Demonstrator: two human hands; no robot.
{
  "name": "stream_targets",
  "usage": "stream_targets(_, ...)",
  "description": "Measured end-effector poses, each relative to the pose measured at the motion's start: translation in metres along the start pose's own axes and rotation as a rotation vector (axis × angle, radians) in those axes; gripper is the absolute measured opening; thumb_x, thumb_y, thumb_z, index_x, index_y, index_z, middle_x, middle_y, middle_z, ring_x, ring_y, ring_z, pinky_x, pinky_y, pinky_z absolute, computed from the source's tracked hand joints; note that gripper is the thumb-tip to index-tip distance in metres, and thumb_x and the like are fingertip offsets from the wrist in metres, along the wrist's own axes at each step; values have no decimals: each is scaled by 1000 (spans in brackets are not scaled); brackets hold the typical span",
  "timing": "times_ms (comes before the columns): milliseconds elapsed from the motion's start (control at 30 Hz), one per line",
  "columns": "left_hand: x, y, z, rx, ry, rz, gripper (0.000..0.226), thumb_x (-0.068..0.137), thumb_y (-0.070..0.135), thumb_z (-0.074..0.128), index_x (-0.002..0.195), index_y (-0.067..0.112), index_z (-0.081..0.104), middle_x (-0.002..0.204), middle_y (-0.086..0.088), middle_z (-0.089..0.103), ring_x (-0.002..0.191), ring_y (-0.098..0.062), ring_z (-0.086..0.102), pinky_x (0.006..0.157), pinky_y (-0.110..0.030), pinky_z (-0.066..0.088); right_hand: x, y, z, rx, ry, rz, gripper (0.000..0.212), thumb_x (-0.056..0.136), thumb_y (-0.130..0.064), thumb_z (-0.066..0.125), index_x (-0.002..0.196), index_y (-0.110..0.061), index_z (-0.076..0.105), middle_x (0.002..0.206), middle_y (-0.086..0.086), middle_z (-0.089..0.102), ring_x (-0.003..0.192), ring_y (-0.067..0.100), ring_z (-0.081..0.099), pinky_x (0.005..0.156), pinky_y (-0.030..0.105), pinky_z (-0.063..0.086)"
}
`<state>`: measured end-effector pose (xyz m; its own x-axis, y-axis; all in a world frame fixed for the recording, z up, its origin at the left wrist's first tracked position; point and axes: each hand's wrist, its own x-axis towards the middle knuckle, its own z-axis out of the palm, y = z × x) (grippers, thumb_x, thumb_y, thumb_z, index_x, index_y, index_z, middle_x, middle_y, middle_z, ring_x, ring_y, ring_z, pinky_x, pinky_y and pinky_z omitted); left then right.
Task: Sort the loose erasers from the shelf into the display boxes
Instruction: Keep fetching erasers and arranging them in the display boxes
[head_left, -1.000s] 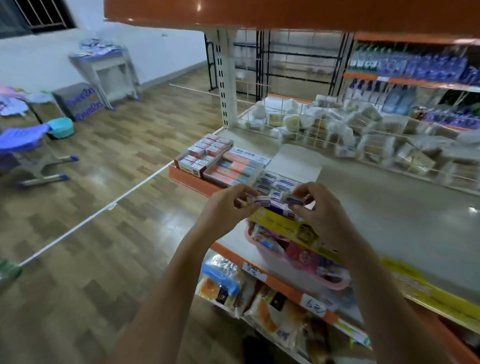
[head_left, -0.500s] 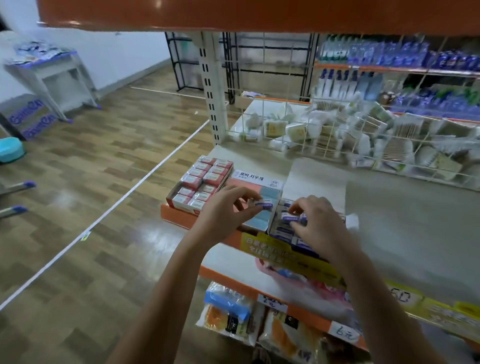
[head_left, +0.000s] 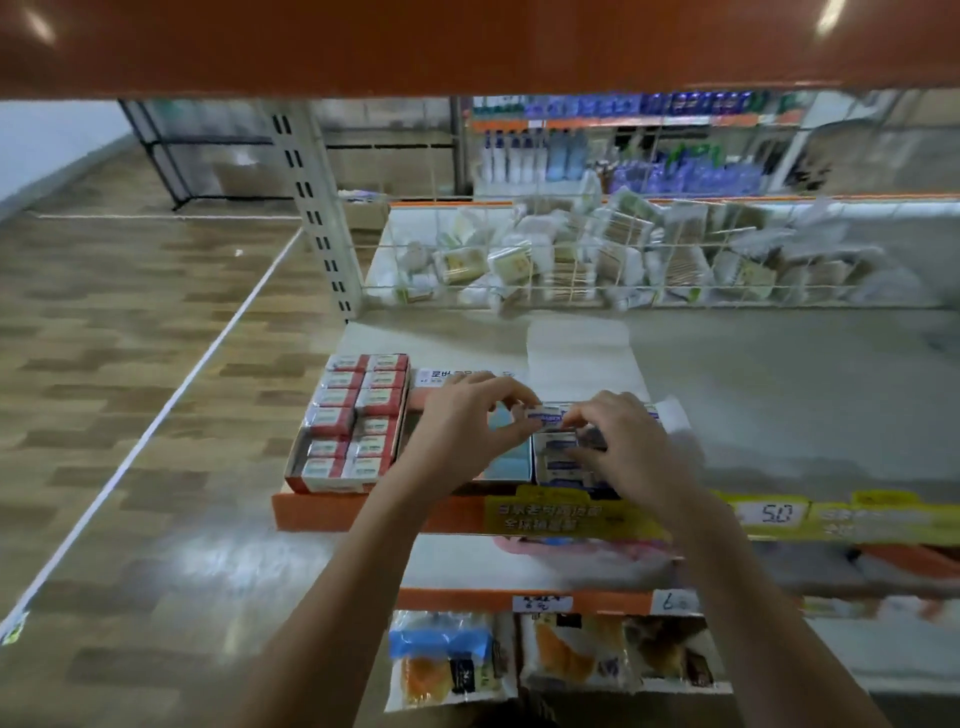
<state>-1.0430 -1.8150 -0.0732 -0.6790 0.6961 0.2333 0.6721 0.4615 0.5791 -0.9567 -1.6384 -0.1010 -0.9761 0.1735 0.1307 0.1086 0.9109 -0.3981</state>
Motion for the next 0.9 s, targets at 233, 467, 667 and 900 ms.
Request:
stream_targets(233,25,24,41,224,-148,119,22,87,43,55,103,29,59,99,13,66,99,-15,48,85,-35,30,-38,32,-32,10,260,347,30,84,-13,67,113,-13,61,105,3,55,89,17,53,74,23,37)
stream_targets(467,30,29,63,371,-149,175,25,89,44,54,108,30,61,110,8,60,107,-17,45,87,-34,22,-50,43,-28,51,251,500,26,89,-21,61,112,-10,60,87,-1,55,75,15,54,68,25,39)
stream_targets(667,26,23,61,445,-113,215,20,93,40,48,108,29,56,106,8,62,104,-19,46,87,-36,21,-50,40,-26,63,264,515,24,90,-17,60,113,-10,59,80,-3,56,74,14,52,68,24,37)
stream_targets(900,28,27,63,513,-131,214,18,93,36,49,103,26,59,104,5,61,101,-20,47,86,-37,27,-50,35,-27,80,257,536,24,90,-17,58,114,-11,59,76,-3,57,72,15,55,65,25,40)
